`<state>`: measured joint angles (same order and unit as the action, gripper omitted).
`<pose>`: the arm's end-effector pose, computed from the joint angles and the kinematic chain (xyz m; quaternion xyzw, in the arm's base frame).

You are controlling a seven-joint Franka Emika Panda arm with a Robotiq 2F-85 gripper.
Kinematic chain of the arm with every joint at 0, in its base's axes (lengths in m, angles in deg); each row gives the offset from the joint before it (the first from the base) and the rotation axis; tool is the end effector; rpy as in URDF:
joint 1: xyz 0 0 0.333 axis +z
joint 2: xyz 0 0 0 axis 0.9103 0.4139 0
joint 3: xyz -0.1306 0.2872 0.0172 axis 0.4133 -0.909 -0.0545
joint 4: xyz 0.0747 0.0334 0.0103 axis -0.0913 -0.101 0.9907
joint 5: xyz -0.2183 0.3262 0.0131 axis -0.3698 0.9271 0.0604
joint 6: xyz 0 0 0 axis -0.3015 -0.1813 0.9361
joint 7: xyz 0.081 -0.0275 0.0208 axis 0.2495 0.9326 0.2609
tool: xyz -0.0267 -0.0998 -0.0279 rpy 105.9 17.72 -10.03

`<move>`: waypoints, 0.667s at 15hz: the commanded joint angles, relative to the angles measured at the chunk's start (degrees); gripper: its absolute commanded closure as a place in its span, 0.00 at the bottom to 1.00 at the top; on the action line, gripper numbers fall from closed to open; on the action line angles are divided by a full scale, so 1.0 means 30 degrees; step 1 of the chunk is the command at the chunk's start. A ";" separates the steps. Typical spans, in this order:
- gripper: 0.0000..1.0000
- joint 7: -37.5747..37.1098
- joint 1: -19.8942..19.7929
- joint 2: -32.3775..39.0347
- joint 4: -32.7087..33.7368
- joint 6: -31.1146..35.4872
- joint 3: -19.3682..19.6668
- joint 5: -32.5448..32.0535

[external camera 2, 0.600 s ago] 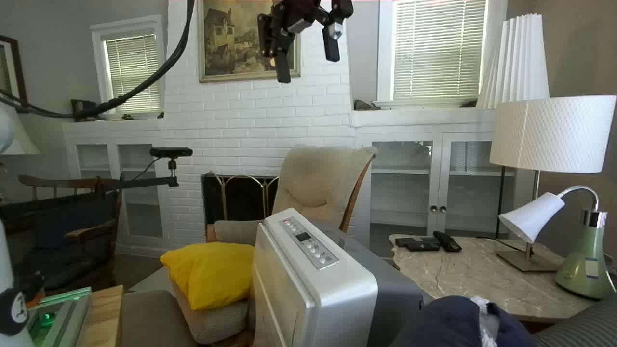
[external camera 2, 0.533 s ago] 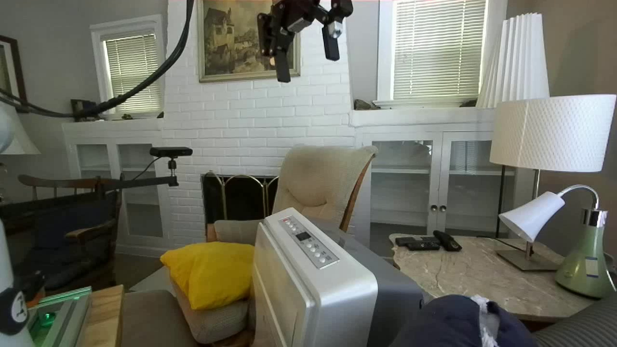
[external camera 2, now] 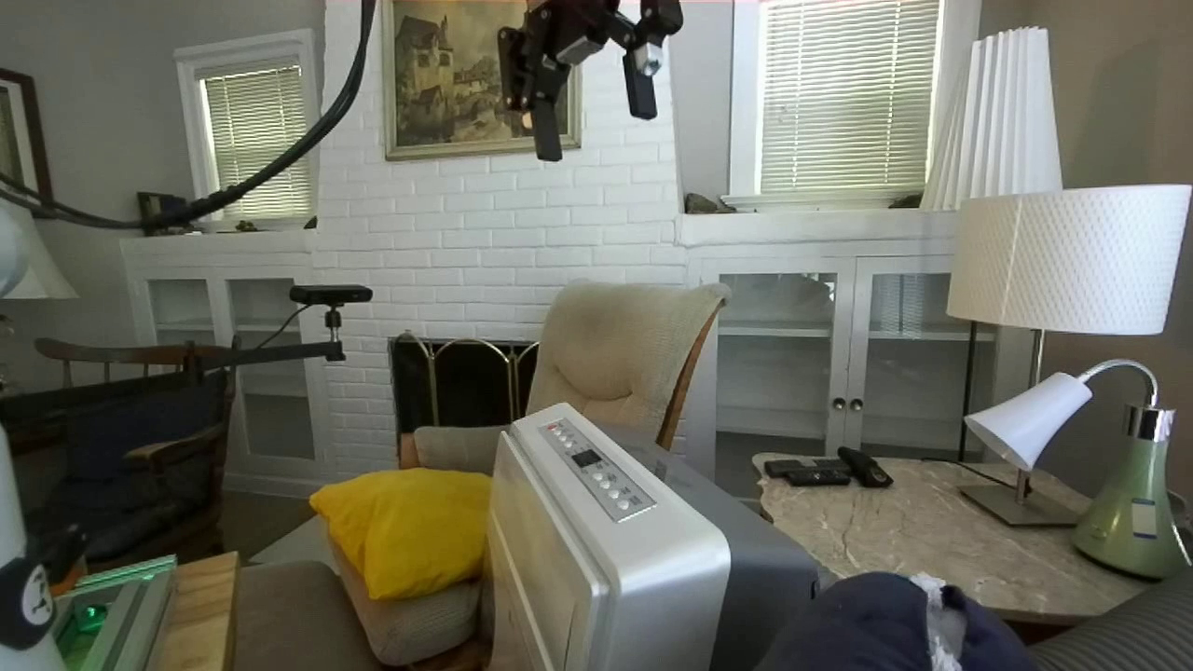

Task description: Turn on the air cooler

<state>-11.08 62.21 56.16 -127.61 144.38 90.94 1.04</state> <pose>0.3907 -0.1052 0.5663 0.9890 0.1185 0.0365 0.0812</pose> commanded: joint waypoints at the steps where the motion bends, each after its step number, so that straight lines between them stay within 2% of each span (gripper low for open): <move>1: 0.00 -0.0039 0.0102 0.0006 0.0037 -0.0046 0.0073 -0.0038; 5: 0.00 -0.0038 0.0101 0.0007 0.0037 -0.0046 0.0075 -0.0038; 10: 0.00 -0.0423 0.0914 -0.0794 -0.0048 -0.0489 -0.1086 0.0216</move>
<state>-11.18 63.22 55.93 -127.55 144.38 89.60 1.22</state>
